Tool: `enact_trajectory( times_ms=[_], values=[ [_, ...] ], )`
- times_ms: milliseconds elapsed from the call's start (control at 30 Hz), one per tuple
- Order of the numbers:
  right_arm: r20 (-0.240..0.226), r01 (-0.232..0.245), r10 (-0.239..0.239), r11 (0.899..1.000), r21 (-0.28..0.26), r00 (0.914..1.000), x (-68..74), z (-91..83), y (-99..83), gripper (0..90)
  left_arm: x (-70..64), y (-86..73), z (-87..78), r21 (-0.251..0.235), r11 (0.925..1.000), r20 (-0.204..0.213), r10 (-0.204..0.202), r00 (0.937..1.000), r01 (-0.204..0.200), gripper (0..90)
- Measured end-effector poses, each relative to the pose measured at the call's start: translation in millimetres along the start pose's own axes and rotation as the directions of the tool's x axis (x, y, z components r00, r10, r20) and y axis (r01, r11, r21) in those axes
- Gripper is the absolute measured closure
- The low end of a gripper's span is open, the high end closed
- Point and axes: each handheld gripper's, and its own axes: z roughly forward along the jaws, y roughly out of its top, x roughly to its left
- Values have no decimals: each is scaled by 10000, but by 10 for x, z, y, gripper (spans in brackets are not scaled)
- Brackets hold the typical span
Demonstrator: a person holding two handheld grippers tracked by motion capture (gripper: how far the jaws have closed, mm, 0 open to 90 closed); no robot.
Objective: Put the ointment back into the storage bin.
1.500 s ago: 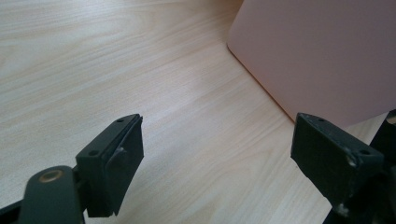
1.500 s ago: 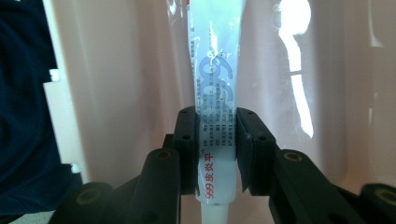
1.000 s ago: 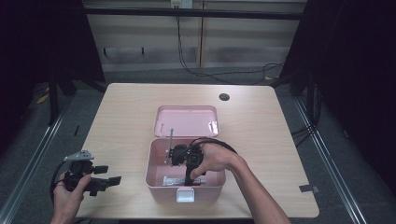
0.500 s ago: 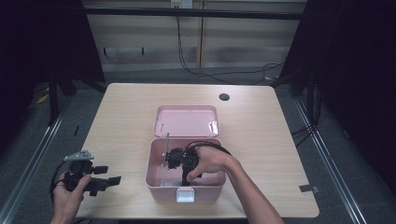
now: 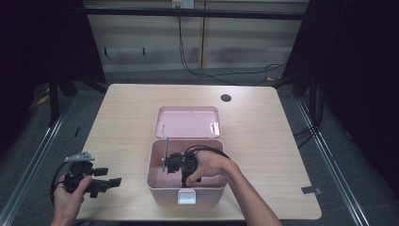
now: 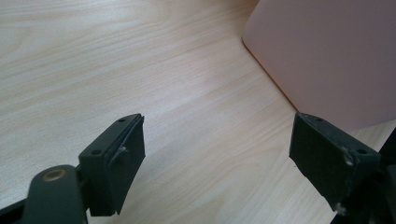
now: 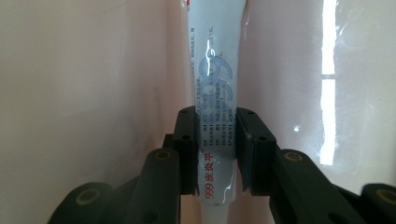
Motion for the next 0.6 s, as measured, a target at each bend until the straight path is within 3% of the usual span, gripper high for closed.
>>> enact_trajectory(
  times_ms=[367, 600],
  values=[
    [-217, 5, 3, 9994, 356, 9998, -21, 92, 13, 711, 14, 0, 4, 201, 9998, -234, -92, 9997, 97, 191],
    [-211, 19, -15, 9998, 211, 9998, -6, 76, 6, 680, 9, 0, 5, 164, 9998, -174, -55, 9998, 58, 190]
  ],
)
